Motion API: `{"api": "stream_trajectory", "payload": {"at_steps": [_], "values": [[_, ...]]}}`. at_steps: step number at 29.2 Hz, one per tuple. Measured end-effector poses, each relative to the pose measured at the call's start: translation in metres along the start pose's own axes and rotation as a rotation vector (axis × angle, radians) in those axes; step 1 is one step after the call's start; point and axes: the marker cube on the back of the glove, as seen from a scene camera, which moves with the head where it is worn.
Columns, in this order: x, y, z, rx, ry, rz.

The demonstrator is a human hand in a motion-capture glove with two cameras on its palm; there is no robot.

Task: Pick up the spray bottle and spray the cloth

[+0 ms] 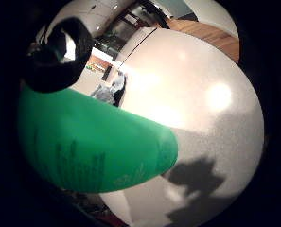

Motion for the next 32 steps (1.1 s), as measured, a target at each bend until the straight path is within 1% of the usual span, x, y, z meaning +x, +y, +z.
{"api": "stream_trajectory", "payload": {"at_steps": [2, 4, 7, 10, 13, 16, 20, 23, 27, 32], "values": [[0.011, -0.004, -0.003, 0.058, -0.132, -0.02], [0.006, -0.007, -0.005, 0.088, -0.174, -0.033], [-0.003, -0.012, -0.01, 0.112, -0.184, -0.049], [-0.009, -0.017, -0.017, 0.12, -0.12, -0.065], [-0.013, -0.019, -0.026, 0.121, 0.063, -0.101], [-0.024, -0.025, -0.034, 0.107, 0.344, -0.156], [-0.06, -0.043, -0.039, 0.105, 0.736, -0.258], [-0.086, -0.053, -0.047, 0.136, 0.958, -0.303], [-0.101, -0.06, -0.059, 0.169, 1.141, -0.32], [-0.105, -0.063, -0.051, 0.157, 1.236, -0.331]]}}
